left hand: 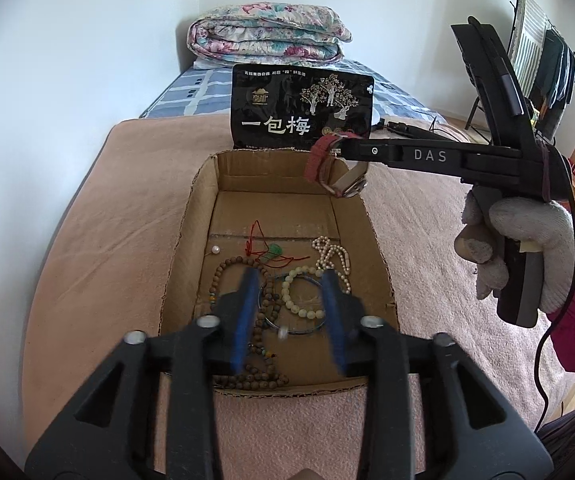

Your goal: Organize jewelry

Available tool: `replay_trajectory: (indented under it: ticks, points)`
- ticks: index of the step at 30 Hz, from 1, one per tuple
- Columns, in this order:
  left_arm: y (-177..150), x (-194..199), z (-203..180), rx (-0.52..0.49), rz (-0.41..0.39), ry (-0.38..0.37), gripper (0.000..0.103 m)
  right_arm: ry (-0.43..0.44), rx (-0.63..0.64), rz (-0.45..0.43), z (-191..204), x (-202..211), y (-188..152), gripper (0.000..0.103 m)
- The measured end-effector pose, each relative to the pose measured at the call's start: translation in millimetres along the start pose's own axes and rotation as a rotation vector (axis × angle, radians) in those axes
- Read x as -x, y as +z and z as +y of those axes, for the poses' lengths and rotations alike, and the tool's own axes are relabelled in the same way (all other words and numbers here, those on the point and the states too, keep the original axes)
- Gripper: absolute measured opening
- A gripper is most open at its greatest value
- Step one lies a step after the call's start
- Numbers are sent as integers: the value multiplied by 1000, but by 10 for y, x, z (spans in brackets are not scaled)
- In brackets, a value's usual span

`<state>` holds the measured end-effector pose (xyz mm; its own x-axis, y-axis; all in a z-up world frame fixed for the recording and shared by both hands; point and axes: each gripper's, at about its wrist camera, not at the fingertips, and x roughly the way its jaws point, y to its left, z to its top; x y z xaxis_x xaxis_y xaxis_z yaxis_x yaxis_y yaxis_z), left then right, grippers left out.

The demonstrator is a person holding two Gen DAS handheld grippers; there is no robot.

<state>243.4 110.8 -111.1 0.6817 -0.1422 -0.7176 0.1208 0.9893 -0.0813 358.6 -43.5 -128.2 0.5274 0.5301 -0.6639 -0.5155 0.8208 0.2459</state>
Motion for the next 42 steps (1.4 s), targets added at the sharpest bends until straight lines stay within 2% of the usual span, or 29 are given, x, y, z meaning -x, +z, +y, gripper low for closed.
replay_trajectory:
  ticks: [3,5,7,9,11,13,24,35,38,42]
  points:
    - [0,4,18,12,-7,12,54,26,-5,-7,3,27,3,34]
    - [6,7,32,19,-12,15,54,18,-2,-17,19,48,15,54]
    - [11,6,40,23,-11,18,54,10,-4,-30,34,80,26,63]
    - [15,6,45,25,-11,21,54,9,-2,-33,51,97,34,64]
    - [17,9,46,25,-12,21,54,-5,7,-28,74,103,35,75]
    - [19,15,46,23,-13,21,54,-17,13,-33,88,126,29,82]
    - [38,208,-37,25,-58,32,56,-56,26,-47,179,340,30,88]
    - [38,609,-197,26,-139,42,56,-105,43,-82,285,862,-64,89]
    - [23,714,-272,13,-159,48,64,-126,68,-94,353,1055,-129,91]
    - [2,833,-388,-12,-189,60,67,-155,91,-114,432,1316,-220,93]
